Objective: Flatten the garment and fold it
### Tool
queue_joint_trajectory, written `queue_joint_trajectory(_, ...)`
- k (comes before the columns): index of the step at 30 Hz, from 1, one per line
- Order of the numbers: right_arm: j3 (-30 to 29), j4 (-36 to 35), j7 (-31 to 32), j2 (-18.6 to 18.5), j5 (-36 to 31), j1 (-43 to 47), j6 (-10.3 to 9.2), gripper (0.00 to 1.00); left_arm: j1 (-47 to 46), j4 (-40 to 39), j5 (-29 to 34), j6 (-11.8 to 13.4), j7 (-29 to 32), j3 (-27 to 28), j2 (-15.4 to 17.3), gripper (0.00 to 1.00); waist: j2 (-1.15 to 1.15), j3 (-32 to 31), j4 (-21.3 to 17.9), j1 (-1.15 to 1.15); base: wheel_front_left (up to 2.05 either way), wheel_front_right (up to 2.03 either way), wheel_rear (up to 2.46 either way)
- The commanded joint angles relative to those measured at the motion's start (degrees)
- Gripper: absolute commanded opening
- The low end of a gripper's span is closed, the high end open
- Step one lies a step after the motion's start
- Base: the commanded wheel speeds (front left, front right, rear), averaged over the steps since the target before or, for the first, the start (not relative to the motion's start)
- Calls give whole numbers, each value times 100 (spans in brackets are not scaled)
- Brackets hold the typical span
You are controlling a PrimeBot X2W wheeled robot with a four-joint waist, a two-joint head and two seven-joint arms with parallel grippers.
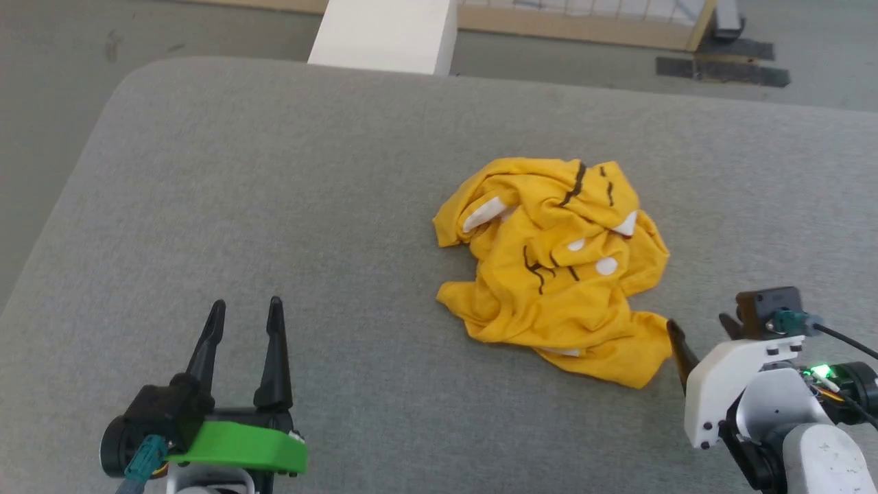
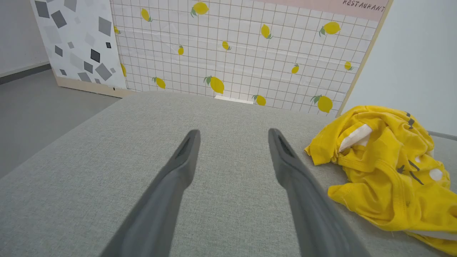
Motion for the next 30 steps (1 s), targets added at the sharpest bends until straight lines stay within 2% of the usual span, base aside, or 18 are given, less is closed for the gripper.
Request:
queue_joint_trajectory(1, 23, 53, 135, -28, -28, -90, -9, 100, -140, 39, 100, -58, -27, 47, -66, 100, 0, 225, 214, 0, 0, 0, 0)
queue_joint_trajectory(7, 70, 446, 801, -15, -25, -102, -9, 100, -237, 197, 258, -277, -27, 158, -252, 100, 0, 312, 340, 0, 0, 0, 0)
queue_joint_trajectory(9, 30, 507, 836, -1, 121, -115, -9, 25, -249, 244, 306, -335, -27, 193, -298, 100, 0, 294, 362, 0, 0, 0, 0)
queue_joint_trajectory(10, 30, 532, 814, 5, 165, -119, -9, 0, -252, 271, 330, -364, -27, 216, -318, 100, 0, 274, 369, 0, 0, 0, 0)
queue_joint_trajectory(18, -26, 476, 291, 17, 271, -317, -9, 0, -144, 402, 467, -431, -27, 436, -427, 100, 0, -90, 243, 0, 0, 0, 0)
queue_joint_trajectory(22, -111, 252, 328, -294, 327, -620, -9, 0, -30, 393, 501, -437, -27, 537, -475, 100, 0, -237, 134, 0, 0, 0, 0)
queue_joint_trajectory(26, -607, 0, 519, -749, 319, -874, -9, 0, 4, 342, 525, -475, -27, 587, -506, 100, 0, -201, 103, 0, 0, 0, 0)
queue_joint_trajectory(30, -1563, -61, 700, -1103, 111, -901, -9, 0, -39, 306, 546, -535, -27, 587, -527, 100, 0, 6, 145, 0, 0, 0, 0)
